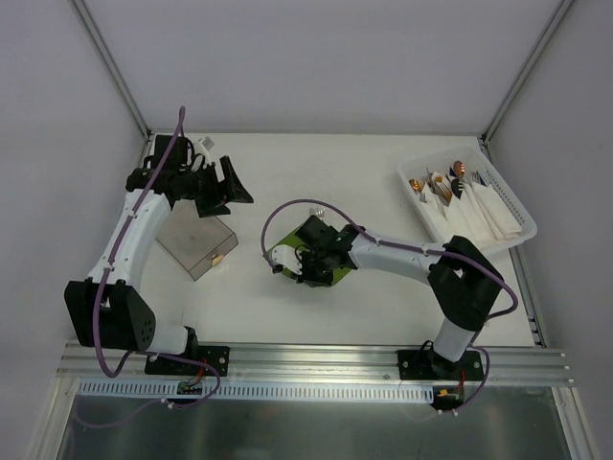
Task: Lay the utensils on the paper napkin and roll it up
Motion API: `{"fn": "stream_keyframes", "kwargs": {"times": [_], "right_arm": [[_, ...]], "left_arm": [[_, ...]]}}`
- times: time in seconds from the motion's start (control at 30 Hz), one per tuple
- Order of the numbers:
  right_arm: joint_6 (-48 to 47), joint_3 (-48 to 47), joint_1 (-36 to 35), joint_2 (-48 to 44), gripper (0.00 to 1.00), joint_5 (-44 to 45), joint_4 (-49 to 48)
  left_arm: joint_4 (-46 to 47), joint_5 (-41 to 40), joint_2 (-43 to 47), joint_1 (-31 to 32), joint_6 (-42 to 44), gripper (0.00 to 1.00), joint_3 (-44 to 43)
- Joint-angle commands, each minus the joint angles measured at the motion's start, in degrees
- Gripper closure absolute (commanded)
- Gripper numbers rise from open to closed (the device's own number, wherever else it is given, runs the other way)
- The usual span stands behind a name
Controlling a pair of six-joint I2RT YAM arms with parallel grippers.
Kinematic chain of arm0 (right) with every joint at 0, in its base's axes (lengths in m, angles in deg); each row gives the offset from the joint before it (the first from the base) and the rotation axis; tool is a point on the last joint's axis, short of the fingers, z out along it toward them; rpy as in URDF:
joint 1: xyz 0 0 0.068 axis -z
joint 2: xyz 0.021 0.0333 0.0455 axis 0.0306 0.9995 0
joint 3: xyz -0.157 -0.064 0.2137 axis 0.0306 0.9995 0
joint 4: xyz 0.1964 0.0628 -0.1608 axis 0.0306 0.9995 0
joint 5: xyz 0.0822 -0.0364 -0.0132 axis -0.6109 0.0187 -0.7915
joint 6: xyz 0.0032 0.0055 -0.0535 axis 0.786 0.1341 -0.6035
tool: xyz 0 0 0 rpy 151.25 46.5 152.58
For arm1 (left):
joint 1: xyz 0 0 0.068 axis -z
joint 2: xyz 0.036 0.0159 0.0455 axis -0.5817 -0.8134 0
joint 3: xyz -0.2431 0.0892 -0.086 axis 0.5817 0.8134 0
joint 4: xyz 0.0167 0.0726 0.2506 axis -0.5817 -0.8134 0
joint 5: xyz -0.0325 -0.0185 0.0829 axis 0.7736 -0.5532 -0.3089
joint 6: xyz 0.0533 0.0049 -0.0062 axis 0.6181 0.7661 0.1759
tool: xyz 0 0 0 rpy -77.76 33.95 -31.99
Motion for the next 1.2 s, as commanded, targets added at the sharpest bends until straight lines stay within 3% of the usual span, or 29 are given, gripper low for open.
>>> {"fn": "stream_keyframes", "kwargs": {"times": [0.0, 0.13, 0.5, 0.6, 0.63, 0.77, 1.17], "right_arm": [[-1.6, -3.7, 1.8, 1.3, 1.0, -3.5, 3.3], [-2.3, -6.3, 3.7, 3.6, 1.0, -5.3, 4.2], [-4.5, -12.7, 8.4, 8.0, 1.0, -11.1, 9.2], [-5.1, -14.2, 8.7, 9.2, 1.0, -12.4, 10.6], [-5.5, -14.5, 8.7, 9.6, 1.0, -12.8, 11.1], [-5.8, -15.6, 9.1, 11.3, 1.0, -14.1, 12.0], [-6.4, -19.3, 11.8, 14.4, 1.0, -16.7, 15.1]], "left_arm": [[5.7, 2.0, 3.6, 0.0, -0.4, 0.22, 4.9], [13.2, 3.7, 6.2, 0.2, -2.7, 0.27, 11.4], [25.9, 0.9, 10.9, 3.8, -9.3, 0.59, 26.8], [29.6, 0.1, 10.8, 7.0, -11.1, 0.73, 30.3], [30.3, 0.0, 10.1, 7.7, -11.4, 0.82, 30.9], [35.2, -0.6, 7.9, 11.3, -14.6, 1.0, 34.0], [50.9, 0.0, -1.4, 20.0, -24.7, 1.0, 39.7]]}}
